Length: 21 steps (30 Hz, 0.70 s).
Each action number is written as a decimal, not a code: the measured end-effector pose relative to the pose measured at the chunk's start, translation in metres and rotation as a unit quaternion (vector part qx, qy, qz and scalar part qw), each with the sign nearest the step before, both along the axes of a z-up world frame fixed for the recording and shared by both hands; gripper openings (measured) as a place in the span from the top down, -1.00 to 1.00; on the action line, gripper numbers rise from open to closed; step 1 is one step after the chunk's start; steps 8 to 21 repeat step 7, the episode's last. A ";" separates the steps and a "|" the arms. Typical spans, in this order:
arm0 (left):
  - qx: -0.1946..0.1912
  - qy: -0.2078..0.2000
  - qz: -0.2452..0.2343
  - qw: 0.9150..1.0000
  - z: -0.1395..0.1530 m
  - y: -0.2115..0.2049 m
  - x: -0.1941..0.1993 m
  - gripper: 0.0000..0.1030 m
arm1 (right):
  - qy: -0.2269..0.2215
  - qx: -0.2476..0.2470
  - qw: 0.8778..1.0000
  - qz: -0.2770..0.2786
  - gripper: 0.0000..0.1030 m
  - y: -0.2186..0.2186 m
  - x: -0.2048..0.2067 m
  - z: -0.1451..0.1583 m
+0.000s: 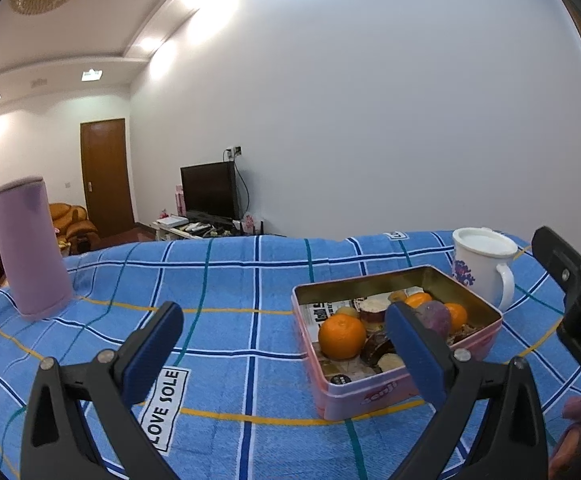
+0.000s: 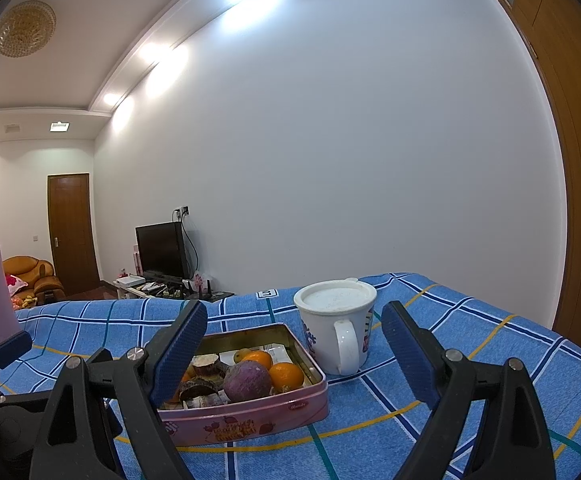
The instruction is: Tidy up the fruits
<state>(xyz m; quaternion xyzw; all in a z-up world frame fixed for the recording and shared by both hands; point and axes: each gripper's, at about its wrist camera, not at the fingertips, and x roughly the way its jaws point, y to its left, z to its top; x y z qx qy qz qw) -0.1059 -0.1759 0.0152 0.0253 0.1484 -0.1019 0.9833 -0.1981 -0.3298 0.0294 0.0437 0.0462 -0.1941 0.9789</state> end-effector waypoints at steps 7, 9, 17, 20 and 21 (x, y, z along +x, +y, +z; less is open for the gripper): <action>0.005 0.000 0.000 1.000 -0.001 -0.001 -0.001 -1.00 | 0.002 0.002 1.000 -0.001 -0.75 0.001 0.000 0.001; 0.005 0.000 0.000 1.000 -0.001 -0.001 -0.001 -1.00 | 0.002 0.002 1.000 -0.001 -0.75 0.001 0.000 0.001; 0.005 0.000 0.000 1.000 -0.001 -0.001 -0.001 -1.00 | 0.002 0.002 1.000 -0.001 -0.75 0.001 0.000 0.001; 0.005 0.000 0.000 1.000 -0.001 -0.001 -0.001 -1.00 | 0.002 0.002 1.000 -0.001 -0.75 0.001 0.000 0.001; 0.005 0.000 0.000 1.000 -0.001 -0.001 -0.001 -1.00 | 0.002 0.002 1.000 -0.001 -0.75 0.001 0.000 0.001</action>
